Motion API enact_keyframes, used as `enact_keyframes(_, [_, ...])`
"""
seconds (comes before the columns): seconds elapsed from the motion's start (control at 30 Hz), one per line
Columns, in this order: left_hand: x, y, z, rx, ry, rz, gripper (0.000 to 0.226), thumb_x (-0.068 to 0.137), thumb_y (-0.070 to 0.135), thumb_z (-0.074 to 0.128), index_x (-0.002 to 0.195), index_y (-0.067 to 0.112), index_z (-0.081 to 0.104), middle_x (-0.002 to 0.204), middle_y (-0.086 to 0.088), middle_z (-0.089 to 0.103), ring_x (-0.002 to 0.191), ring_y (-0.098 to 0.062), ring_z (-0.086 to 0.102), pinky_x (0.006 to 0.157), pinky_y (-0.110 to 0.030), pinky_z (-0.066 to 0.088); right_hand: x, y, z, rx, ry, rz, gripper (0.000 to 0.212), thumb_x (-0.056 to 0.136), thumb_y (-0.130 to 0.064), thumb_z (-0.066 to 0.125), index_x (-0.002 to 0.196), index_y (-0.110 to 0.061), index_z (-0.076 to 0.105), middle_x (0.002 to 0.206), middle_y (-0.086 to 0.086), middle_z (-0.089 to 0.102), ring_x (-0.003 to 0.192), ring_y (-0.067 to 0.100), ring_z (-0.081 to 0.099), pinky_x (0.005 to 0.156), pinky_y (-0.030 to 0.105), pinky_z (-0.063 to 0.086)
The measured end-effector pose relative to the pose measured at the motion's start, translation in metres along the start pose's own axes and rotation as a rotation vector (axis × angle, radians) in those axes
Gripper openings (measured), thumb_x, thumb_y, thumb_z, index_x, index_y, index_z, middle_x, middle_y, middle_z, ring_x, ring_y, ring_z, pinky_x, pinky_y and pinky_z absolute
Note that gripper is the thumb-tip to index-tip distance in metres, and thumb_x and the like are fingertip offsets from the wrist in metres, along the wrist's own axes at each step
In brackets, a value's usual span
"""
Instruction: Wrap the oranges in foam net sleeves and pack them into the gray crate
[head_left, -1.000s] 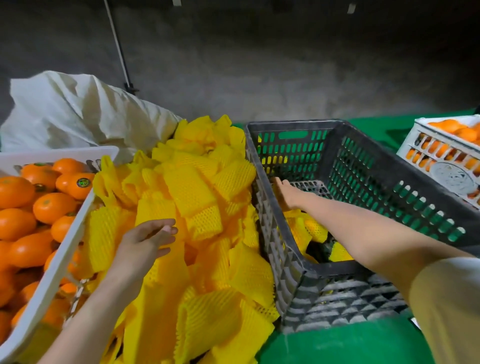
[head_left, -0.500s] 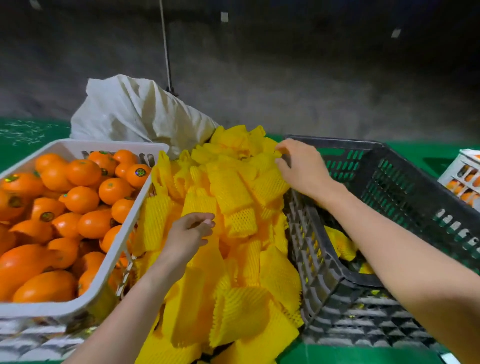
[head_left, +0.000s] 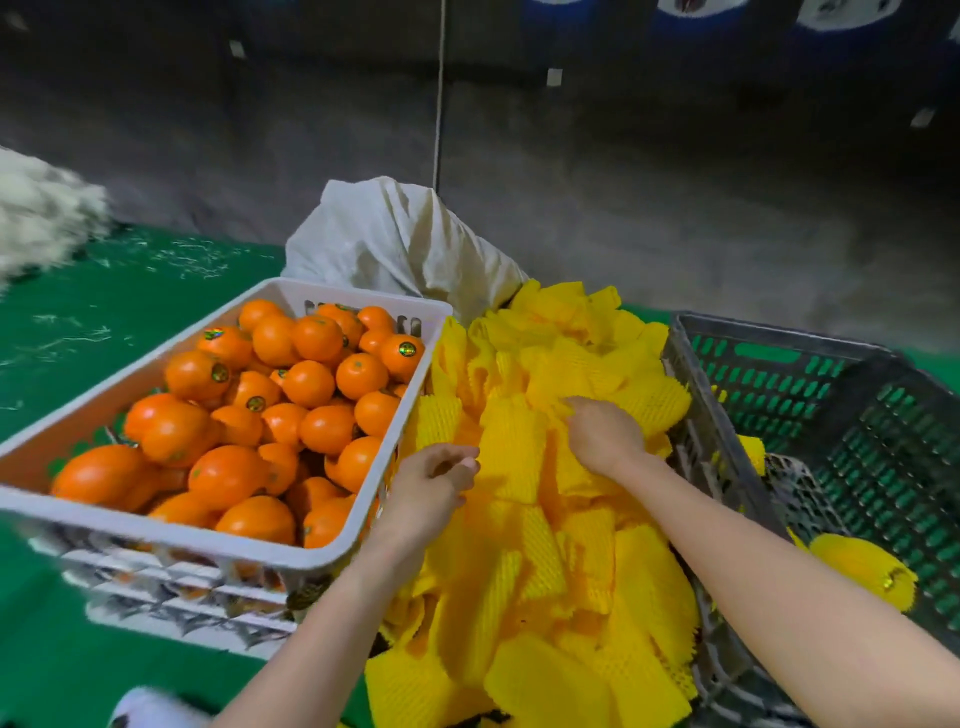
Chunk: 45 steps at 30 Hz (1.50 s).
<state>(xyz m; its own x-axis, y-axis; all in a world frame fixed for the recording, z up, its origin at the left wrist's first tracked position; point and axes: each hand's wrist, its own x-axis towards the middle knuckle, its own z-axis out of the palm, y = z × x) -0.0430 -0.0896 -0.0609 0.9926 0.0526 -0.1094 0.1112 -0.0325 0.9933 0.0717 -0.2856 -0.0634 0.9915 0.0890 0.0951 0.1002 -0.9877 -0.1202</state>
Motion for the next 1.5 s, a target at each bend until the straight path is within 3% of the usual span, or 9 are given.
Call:
enact_keyframes(0.1, [-0.003, 0.005, -0.004, -0.058, 0.013, 0.019, 0.01, 0.096, 0.021, 0.053, 0.095, 0.022, 0.063, 0.11, -0.009, 0.064, 0.1, -0.022, 0.061, 0.091, -0.043, 0.05, -0.025, -0.017, -0.016, 0.232, 0.331, 0.005, 0.038, 0.095, -0.011, 0.043, 0.133, -0.009, 0.048, 0.127, 0.019, 0.057, 0.113, 0.038, 0.055, 0.085, 0.04, 0.042])
enact_keyframes(0.23, [-0.003, 0.019, -0.003, -0.246, 0.013, 0.02, 0.022, 0.089, 0.039, 0.057, 0.089, 0.018, 0.061, 0.095, -0.004, 0.067, 0.087, -0.017, 0.065, 0.083, -0.039, 0.054, -0.089, -0.055, -0.022, 0.284, 0.587, -0.43, 0.036, 0.085, -0.006, 0.053, 0.119, 0.004, 0.059, 0.118, 0.02, 0.063, 0.105, 0.032, 0.064, 0.088, 0.032, 0.047])
enact_keyframes(0.37, [-0.004, 0.022, -0.009, -0.293, 0.098, 0.065, 0.028, 0.088, 0.024, 0.065, 0.086, -0.003, 0.058, 0.077, -0.014, 0.054, 0.072, -0.026, 0.056, 0.069, -0.041, 0.049, -0.128, -0.072, -0.016, 0.235, 0.434, -0.692, 0.036, 0.077, -0.008, 0.063, 0.112, 0.003, 0.065, 0.118, 0.016, 0.064, 0.107, 0.028, 0.063, 0.089, 0.038, 0.052])
enact_keyframes(0.63, [-0.011, 0.019, -0.044, -0.09, 0.032, 0.159, 0.024, 0.083, 0.013, 0.071, 0.093, -0.009, 0.069, 0.092, -0.034, 0.065, 0.086, -0.052, 0.062, 0.075, -0.065, 0.049, -0.091, -0.094, -0.045, 0.47, 0.31, -0.543, 0.053, 0.085, -0.015, 0.064, 0.135, -0.021, 0.046, 0.147, 0.002, 0.036, 0.134, 0.016, 0.03, 0.109, 0.023, 0.022])
enact_keyframes(0.9, [0.015, 0.039, -0.079, -0.014, 0.079, 0.102, 0.02, 0.083, 0.007, 0.07, 0.091, -0.011, 0.067, 0.092, -0.031, 0.067, 0.088, -0.045, 0.065, 0.08, -0.057, 0.052, -0.052, -0.138, -0.031, 0.45, 0.569, -0.639, 0.017, 0.064, -0.003, 0.078, 0.07, -0.003, 0.062, 0.076, 0.012, 0.06, 0.076, 0.028, 0.057, 0.071, 0.029, 0.04])
enact_keyframes(1.07, [0.062, 0.048, -0.109, 0.123, 0.13, 0.079, 0.041, 0.084, 0.046, 0.066, 0.061, 0.013, 0.056, 0.056, -0.002, 0.056, 0.059, -0.017, 0.051, 0.056, -0.031, 0.036, -0.03, -0.154, -0.027, 0.627, 0.394, -0.594, 0.014, 0.068, 0.004, 0.062, 0.067, -0.004, 0.051, 0.071, 0.014, 0.059, 0.07, 0.028, 0.058, 0.064, 0.038, 0.039])
enact_keyframes(1.13, [0.096, 0.046, -0.127, 0.21, 0.277, 0.107, 0.036, 0.09, 0.044, 0.059, 0.088, 0.009, 0.066, 0.091, -0.013, 0.069, 0.083, -0.024, 0.062, 0.07, -0.038, 0.048, -0.022, -0.154, -0.026, 0.71, 0.328, -0.513, 0.022, 0.07, 0.007, 0.064, 0.069, -0.01, 0.05, 0.068, 0.003, 0.055, 0.066, 0.007, 0.053, 0.061, 0.027, 0.041])
enact_keyframes(1.23, [0.147, 0.034, -0.152, 0.613, 0.502, 0.094, 0.057, 0.086, 0.029, 0.067, 0.132, 0.005, 0.044, 0.135, -0.019, 0.047, 0.125, -0.037, 0.043, 0.1, -0.047, 0.037, -0.016, -0.153, -0.026, 0.808, 0.225, -0.47, 0.036, 0.072, 0.011, 0.061, 0.069, -0.022, 0.046, 0.068, -0.011, 0.049, 0.064, -0.003, 0.048, 0.058, 0.011, 0.034])
enact_keyframes(1.5, [0.195, 0.001, -0.165, 1.05, 0.595, 0.214, 0.071, 0.074, 0.034, 0.077, 0.134, 0.014, 0.044, 0.133, -0.013, 0.053, 0.123, -0.039, 0.038, 0.091, -0.049, 0.033, -0.018, -0.132, -0.032, 1.092, -0.066, -0.369, 0.049, 0.082, 0.019, 0.041, 0.094, -0.025, 0.06, 0.096, -0.009, 0.064, 0.088, -0.012, 0.059, 0.066, 0.01, 0.046])
